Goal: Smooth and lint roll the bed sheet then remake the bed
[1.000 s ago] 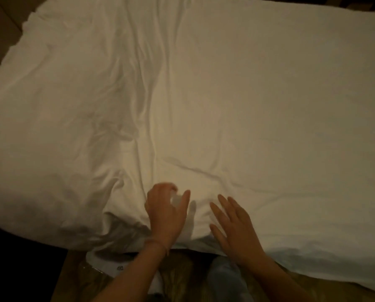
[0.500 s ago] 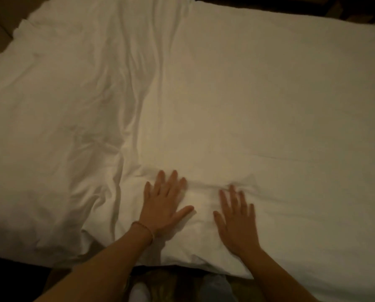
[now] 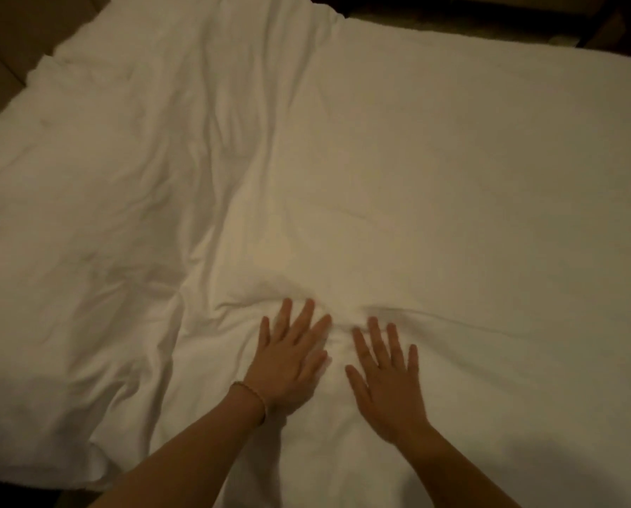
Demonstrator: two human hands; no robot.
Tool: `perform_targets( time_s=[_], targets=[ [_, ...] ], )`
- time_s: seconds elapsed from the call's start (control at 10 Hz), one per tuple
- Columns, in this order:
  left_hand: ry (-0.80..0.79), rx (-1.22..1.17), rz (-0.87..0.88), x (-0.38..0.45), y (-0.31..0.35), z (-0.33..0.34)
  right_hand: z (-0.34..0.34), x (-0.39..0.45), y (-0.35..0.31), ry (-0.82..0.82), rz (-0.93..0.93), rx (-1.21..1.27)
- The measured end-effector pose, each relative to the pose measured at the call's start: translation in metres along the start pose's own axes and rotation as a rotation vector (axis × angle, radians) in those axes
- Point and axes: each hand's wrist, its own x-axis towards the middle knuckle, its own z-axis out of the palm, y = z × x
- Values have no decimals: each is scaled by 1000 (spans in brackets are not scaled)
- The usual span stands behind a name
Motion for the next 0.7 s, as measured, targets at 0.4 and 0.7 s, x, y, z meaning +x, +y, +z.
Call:
perform_targets(
  time_s=[0.4, 0.7],
  targets=[
    [170, 140, -178, 67, -18, 16, -9, 77, 52, 131, 7, -44],
    [75, 143, -191, 26, -11, -14, -20, 60, 21, 1, 9, -39]
  ],
)
